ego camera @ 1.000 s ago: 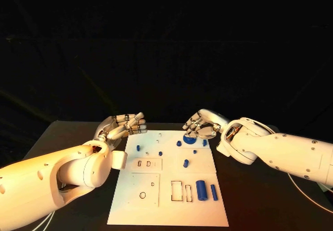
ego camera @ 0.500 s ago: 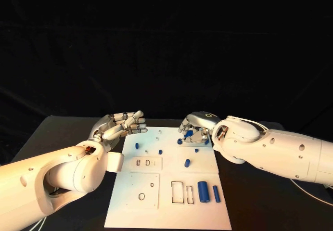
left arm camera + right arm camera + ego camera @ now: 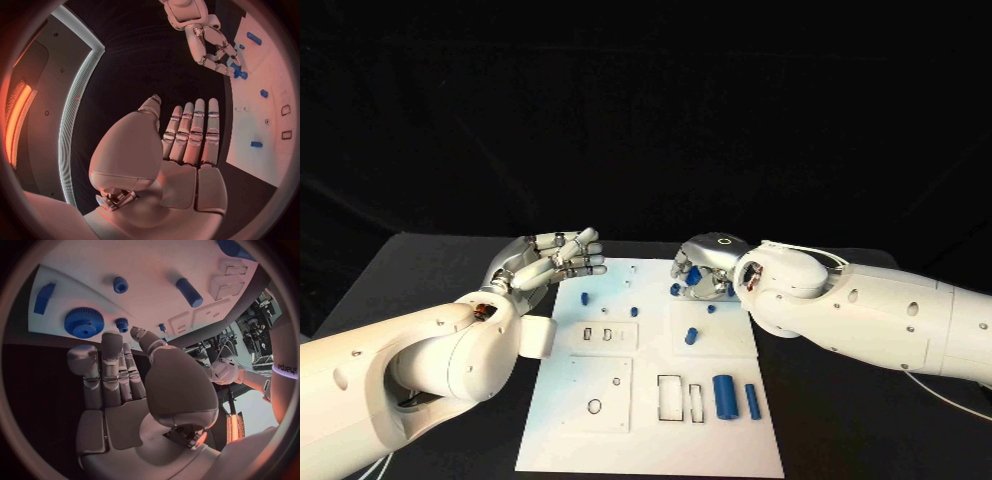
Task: Assemble the parts on the task board
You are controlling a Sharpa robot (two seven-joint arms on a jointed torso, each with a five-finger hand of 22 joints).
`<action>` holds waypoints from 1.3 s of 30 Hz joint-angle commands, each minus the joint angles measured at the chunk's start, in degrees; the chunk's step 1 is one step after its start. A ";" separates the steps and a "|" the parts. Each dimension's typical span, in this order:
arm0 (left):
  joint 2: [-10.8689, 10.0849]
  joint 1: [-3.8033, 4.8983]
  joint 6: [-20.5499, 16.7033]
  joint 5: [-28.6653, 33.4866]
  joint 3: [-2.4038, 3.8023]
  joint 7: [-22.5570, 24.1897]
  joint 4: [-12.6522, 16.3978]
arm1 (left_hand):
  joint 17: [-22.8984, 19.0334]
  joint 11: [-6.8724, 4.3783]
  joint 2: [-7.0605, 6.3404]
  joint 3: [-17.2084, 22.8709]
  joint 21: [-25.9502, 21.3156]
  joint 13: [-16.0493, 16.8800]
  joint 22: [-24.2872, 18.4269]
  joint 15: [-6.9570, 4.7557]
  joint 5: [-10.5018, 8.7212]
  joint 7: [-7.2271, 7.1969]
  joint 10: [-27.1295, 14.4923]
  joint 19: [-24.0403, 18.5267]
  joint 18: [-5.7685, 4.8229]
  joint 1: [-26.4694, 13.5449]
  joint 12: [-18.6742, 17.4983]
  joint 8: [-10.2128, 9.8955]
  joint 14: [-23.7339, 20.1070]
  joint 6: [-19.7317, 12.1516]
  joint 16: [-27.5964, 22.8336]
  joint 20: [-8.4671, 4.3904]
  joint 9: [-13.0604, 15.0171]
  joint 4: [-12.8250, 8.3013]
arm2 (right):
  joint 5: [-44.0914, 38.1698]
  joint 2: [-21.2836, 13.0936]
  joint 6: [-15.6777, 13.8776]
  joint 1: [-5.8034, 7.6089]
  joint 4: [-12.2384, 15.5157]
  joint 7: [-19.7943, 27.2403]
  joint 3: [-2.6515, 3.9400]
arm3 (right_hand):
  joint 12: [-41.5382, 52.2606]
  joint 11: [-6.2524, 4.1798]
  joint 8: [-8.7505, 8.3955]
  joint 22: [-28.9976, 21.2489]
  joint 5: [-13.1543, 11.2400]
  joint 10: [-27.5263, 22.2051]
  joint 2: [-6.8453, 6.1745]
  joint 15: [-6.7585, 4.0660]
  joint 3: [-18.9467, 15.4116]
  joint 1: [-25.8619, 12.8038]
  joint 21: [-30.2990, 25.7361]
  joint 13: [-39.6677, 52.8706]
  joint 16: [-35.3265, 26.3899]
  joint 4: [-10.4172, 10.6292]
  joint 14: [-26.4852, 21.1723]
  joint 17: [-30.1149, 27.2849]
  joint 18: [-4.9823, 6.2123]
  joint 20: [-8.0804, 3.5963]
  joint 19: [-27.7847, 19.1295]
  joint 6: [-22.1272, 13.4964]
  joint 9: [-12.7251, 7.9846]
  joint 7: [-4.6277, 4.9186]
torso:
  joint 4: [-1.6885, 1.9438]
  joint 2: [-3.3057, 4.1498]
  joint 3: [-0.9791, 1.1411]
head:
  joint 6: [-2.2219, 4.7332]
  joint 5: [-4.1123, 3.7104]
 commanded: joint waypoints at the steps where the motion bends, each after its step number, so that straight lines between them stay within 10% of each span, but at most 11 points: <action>1: 0.06 0.16 1.17 0.04 0.06 0.08 0.32 | -0.01 0.10 0.12 -0.31 0.27 -0.04 0.09 0.02 -0.28 -0.01 0.15 0.35 0.66 0.54 -0.20 -0.37 -0.31 0.27 -0.18 0.14 -0.06 -0.11 | -2.54 0.27 2.35 0.01 -0.36 -1.36 0.01 | 0.33 0.05 -0.20 2.25 0.34 -0.45 -0.20 -0.25 0.44 0.48 1.60 0.14 2.36 0.16 1.13 2.16 -1.22 0.00 0.87 0.35 0.11 0.09 | 0.17 0.31 -0.08 | 0.03 -0.05; 28: -0.21 0.37 1.46 0.04 0.07 -0.28 0.67 | -0.02 0.15 0.12 -0.34 0.32 -0.08 0.11 0.06 -0.27 0.04 0.08 0.31 0.65 0.56 -0.35 -0.49 -0.40 0.23 -0.33 0.13 -0.08 -0.09 | -2.56 2.48 2.80 -0.22 -3.01 -0.51 -0.05 | 0.96 -0.07 0.20 12.74 -0.07 1.06 -0.04 -0.17 2.35 0.79 8.87 0.69 13.49 1.57 1.15 12.15 -2.64 0.17 3.61 1.57 0.62 0.21 | 0.58 1.45 -0.17 | 0.21 0.01; 39: -0.25 0.39 1.48 0.04 0.07 -0.48 0.49 | -0.01 0.17 0.13 -0.36 0.35 -0.09 0.11 0.06 -0.27 0.07 0.07 0.29 0.65 0.56 -0.41 -0.52 -0.39 0.22 -0.37 0.13 -0.09 -0.08 | -2.77 2.40 1.01 -0.23 -2.76 -0.60 -0.05 | 3.17 -1.55 2.41 20.47 -2.69 6.14 2.14 -1.33 5.58 4.90 13.91 1.91 20.22 -0.10 1.93 18.72 -3.89 -0.71 6.78 6.08 2.22 -0.75 | 0.75 1.68 -0.20 | 0.27 -0.16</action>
